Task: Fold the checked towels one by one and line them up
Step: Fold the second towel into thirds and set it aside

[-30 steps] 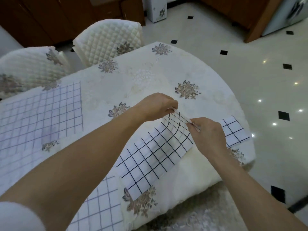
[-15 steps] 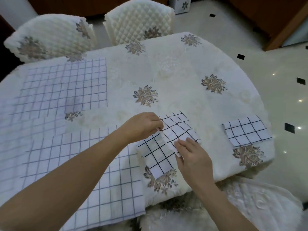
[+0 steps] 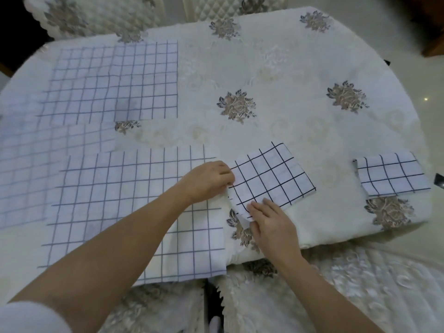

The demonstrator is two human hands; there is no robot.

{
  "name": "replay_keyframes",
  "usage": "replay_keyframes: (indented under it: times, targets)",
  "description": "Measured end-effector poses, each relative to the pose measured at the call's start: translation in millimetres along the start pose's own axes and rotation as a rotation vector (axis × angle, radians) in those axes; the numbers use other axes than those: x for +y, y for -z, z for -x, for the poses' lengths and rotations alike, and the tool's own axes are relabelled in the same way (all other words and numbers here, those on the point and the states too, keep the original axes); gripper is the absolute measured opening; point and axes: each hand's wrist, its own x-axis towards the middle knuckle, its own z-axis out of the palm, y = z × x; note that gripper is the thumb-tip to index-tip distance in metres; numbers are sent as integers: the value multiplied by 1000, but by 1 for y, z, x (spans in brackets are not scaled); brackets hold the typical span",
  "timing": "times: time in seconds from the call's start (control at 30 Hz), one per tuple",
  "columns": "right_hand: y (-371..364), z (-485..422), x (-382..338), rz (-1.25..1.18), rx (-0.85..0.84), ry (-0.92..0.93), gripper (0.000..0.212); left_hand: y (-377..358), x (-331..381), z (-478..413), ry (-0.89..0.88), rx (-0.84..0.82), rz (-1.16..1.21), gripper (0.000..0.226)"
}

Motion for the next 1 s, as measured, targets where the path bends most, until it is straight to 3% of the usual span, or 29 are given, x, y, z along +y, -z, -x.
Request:
replay_keyframes:
  times: [0.3, 0.53, 0.73, 0.87, 1.0]
  targets:
    - [-7, 3, 6, -35, -114, 5, 41, -6, 3, 10, 93, -14, 11, 15]
    - [10, 0, 11, -93, -150, 73, 46, -11, 15, 15, 211, -1, -45, 28]
    - [19, -43, 57, -123, 56, 117, 32, -30, 68, -23, 459, 172, -77, 38]
    - [10, -87, 89, -55, 83, 118, 44, -56, 94, -53, 617, 111, -85, 68]
    - [-8, -107, 111, 59, -141, 120, 68, -79, 104, -60, 729, 34, -123, 78]
